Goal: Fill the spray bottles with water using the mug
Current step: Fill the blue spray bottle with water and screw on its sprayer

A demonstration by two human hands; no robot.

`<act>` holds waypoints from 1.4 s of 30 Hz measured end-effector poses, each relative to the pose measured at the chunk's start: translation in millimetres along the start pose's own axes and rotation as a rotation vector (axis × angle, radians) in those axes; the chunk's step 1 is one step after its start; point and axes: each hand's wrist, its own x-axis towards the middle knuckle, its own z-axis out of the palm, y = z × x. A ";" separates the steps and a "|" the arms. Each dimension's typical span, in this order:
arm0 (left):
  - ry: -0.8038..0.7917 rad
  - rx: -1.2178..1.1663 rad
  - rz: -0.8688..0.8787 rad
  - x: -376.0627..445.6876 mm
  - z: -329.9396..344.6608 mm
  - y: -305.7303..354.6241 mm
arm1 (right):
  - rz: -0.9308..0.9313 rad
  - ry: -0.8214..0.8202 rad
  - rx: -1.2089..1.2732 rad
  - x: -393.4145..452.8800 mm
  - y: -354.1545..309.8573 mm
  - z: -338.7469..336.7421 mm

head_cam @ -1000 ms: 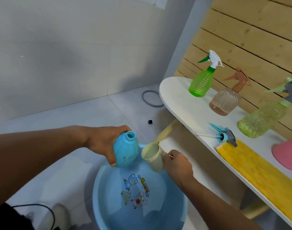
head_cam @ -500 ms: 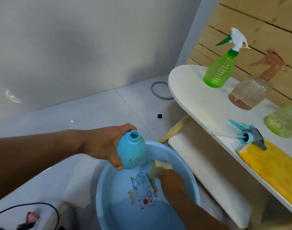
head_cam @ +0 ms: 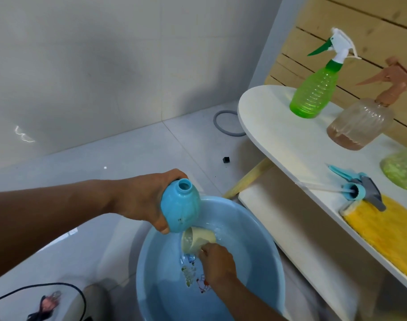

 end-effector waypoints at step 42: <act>-0.058 0.169 -0.066 -2.7 6.2 60.7 | -0.250 0.630 0.459 -173.3 -56.2 -261.5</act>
